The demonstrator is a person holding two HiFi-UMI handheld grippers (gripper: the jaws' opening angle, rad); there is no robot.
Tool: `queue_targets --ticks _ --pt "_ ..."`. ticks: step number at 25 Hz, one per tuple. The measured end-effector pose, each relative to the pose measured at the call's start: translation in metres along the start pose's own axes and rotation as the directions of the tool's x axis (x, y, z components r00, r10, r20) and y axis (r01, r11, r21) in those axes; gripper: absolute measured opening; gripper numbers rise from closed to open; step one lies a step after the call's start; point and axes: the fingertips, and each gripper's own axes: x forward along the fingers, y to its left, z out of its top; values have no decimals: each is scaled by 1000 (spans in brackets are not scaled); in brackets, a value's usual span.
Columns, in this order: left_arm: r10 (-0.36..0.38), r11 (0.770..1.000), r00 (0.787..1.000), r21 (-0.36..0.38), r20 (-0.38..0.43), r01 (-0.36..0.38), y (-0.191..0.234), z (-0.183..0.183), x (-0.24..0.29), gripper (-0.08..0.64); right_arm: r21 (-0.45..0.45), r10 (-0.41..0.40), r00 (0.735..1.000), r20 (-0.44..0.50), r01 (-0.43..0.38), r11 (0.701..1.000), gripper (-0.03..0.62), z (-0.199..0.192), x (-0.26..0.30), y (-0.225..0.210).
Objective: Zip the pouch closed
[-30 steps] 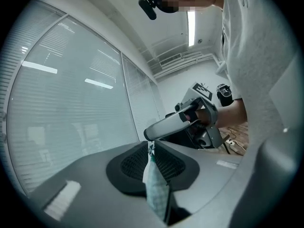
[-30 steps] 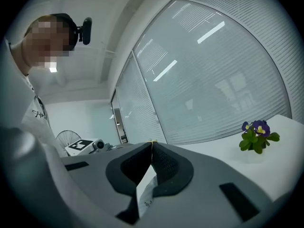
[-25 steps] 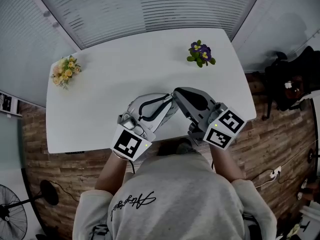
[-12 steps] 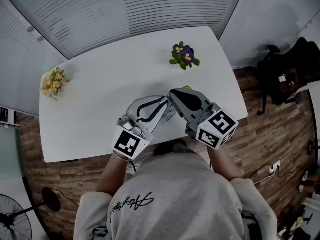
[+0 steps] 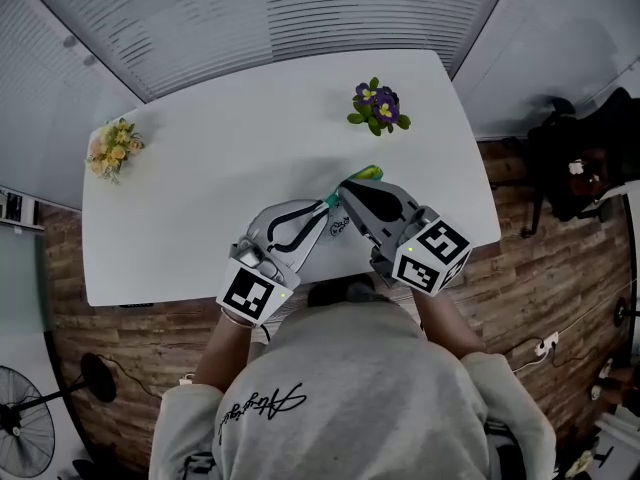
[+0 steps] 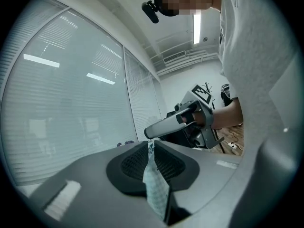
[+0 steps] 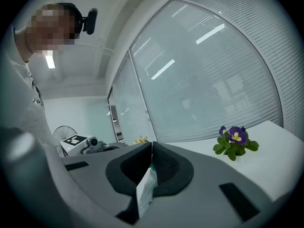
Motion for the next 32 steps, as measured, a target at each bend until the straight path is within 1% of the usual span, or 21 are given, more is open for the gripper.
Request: queue_targets --ticks 4,8,13,16,21,26,32 --pt "12 1000 1000 -26 8 -12 0 0 -7 38 3 7 1000 -1 -7 1000 6 0 0 -1" --pt "24 999 1000 -29 -7 -24 -1 1 -9 38 4 22 1000 -3 -22 1000 6 2 0 0" --pt "31 999 999 -6 -7 -31 0 8 -8 38 -6 32 999 11 -32 999 8 9 0 0" --pt "35 999 999 -6 -2 -35 2 13 -8 38 -17 36 999 20 -35 999 8 15 -1 0" --pt "41 999 999 1 16 -41 2 21 -4 37 -33 20 999 37 -18 999 8 26 -6 -7" --pt "44 999 999 -10 24 -44 3 23 3 37 -51 13 999 53 -10 999 8 34 -10 -12" --pt "38 999 999 9 27 -38 4 25 15 35 -74 -12 998 67 17 997 8 39 -13 -23"
